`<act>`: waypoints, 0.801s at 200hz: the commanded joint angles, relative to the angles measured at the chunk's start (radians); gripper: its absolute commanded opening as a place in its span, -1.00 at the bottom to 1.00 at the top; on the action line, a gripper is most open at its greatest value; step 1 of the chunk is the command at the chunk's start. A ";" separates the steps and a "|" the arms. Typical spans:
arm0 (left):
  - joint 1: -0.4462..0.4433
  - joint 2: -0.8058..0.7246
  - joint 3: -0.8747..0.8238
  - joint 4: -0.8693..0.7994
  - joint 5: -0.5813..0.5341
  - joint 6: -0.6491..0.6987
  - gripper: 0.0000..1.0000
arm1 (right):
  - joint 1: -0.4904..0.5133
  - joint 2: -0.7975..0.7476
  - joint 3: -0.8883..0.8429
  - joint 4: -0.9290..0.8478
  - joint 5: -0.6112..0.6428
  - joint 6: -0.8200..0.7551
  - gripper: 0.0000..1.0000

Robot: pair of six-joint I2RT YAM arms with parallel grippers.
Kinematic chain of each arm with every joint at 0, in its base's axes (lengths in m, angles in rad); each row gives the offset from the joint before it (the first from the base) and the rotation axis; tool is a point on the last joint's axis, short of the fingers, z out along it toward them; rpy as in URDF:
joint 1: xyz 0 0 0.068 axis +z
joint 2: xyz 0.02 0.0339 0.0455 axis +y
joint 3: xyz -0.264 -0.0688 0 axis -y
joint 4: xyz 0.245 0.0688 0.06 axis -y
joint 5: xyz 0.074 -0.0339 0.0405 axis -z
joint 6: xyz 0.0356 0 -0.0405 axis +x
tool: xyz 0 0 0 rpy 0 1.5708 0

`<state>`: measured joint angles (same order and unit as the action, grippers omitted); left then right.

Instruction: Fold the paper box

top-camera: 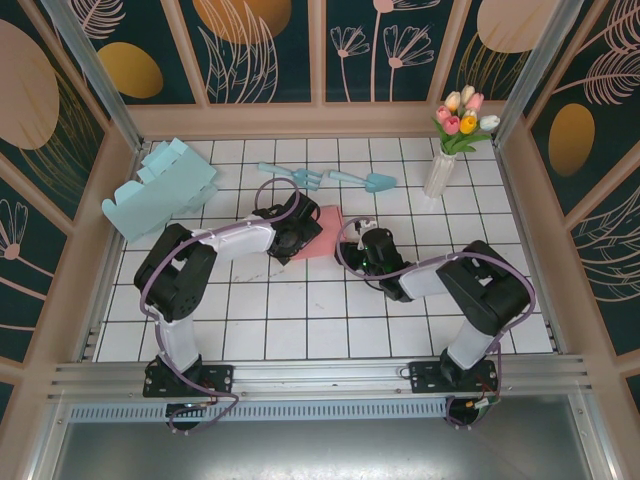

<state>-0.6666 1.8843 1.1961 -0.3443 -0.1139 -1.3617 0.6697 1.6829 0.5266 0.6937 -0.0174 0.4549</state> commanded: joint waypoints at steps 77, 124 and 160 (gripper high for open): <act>0.026 0.065 -0.014 -0.131 -0.074 0.049 0.80 | 0.005 0.093 -0.032 0.040 0.055 -0.020 -0.28; 0.046 0.096 -0.019 -0.143 -0.048 0.081 0.84 | 0.005 0.081 -0.043 0.063 0.060 -0.036 -0.28; 0.064 0.101 -0.039 -0.131 -0.031 0.087 0.84 | 0.005 0.088 -0.048 0.103 0.059 -0.054 -0.28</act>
<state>-0.6395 1.9030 1.2087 -0.3405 -0.0978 -1.2991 0.6697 1.7374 0.5106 0.8200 0.0078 0.4351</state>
